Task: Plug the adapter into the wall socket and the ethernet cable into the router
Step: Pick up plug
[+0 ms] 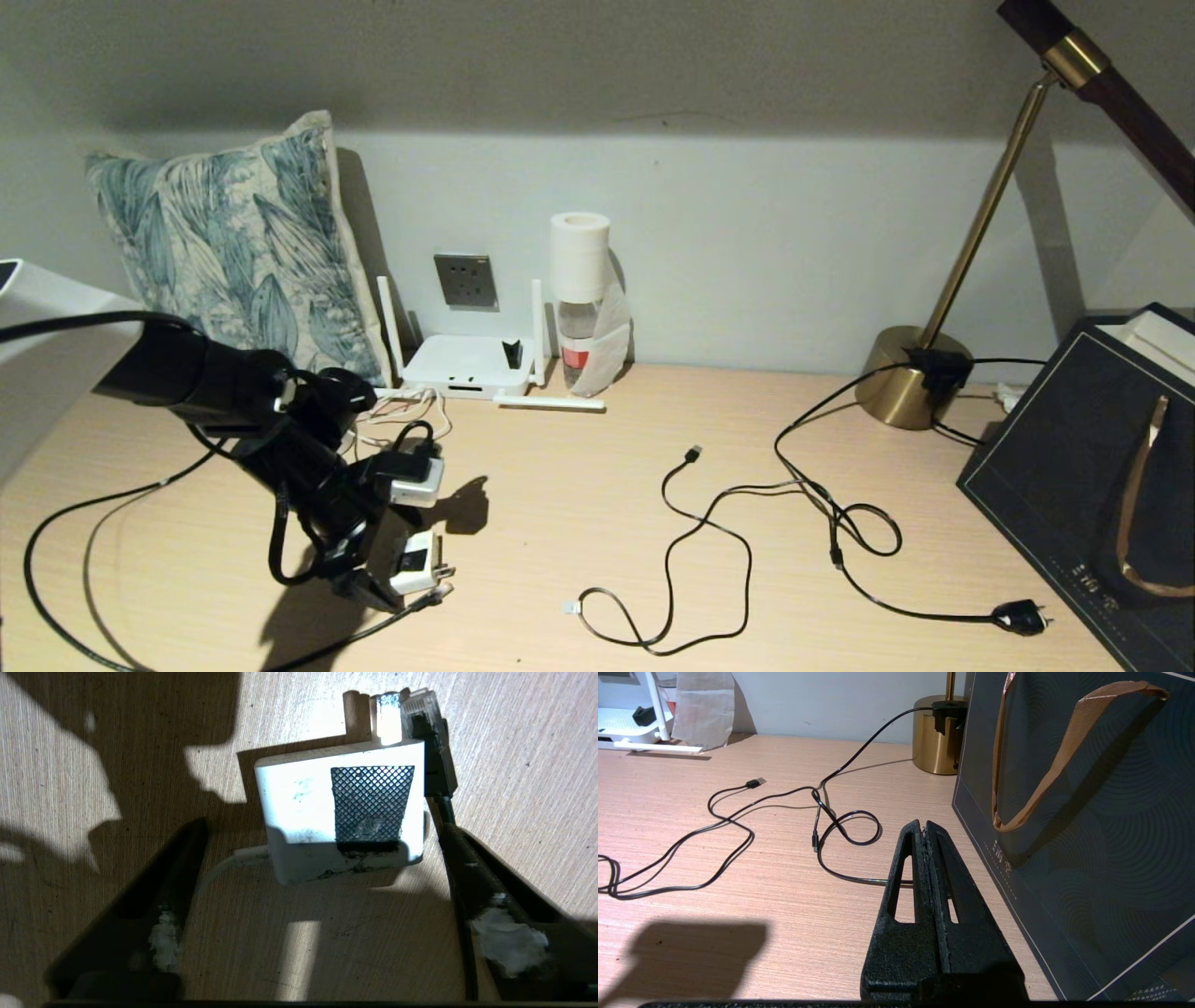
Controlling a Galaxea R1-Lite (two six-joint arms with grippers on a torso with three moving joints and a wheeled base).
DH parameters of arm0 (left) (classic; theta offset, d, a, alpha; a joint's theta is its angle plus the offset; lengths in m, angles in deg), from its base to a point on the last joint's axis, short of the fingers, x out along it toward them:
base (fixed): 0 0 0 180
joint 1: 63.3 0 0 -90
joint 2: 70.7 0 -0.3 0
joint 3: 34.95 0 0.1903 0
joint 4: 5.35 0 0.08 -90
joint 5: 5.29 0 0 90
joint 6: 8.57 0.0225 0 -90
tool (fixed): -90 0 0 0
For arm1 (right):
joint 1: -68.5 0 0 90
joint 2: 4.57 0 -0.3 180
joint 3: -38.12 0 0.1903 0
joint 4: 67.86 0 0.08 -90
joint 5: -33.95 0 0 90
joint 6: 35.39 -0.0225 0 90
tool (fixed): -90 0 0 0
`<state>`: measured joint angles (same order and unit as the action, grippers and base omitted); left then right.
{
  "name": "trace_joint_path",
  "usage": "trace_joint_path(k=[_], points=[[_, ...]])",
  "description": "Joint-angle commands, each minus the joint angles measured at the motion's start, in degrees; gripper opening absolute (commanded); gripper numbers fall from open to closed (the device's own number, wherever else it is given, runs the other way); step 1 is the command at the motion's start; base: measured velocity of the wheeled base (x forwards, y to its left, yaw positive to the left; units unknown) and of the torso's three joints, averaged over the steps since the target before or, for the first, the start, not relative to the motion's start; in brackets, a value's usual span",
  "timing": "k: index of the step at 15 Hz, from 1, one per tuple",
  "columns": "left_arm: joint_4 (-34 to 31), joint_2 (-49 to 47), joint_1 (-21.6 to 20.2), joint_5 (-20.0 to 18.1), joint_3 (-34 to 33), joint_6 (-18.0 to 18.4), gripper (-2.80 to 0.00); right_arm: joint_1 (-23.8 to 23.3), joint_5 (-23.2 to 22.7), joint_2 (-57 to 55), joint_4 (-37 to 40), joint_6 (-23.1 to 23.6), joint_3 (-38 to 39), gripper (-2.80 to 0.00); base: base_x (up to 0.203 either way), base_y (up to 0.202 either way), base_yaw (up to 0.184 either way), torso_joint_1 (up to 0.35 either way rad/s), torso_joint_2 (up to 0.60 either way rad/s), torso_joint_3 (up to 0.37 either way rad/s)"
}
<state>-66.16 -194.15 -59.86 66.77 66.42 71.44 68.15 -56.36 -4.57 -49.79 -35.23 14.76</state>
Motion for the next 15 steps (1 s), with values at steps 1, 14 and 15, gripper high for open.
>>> trace_joint_path(k=[1, 14, 15], points=[[-0.3, -0.4, 0.1, -0.1, 0.0, 0.2, -2.8, 0.0, 0.0, -0.1, -0.1, 0.0, 2.0, -2.8, 0.0, 0.0, 0.0, 0.0, 0.0, 0.0], [-1.9, 2.3, 1.1, -1.0, 0.0, -3.4, -2.8, 0.0, 0.0, -0.1, -0.1, 0.0, 2.0, -2.8, 0.0, 0.0, 0.0, 0.0, 0.0, 0.0], [-3.7, 3.9, 1.4, -2.9, 0.2, -5.0, -2.8, 0.0, 0.0, -0.1, -0.1, 0.0, 2.0, -2.8, 0.0, 0.0, 0.0, 0.0, 0.0, 0.0]])
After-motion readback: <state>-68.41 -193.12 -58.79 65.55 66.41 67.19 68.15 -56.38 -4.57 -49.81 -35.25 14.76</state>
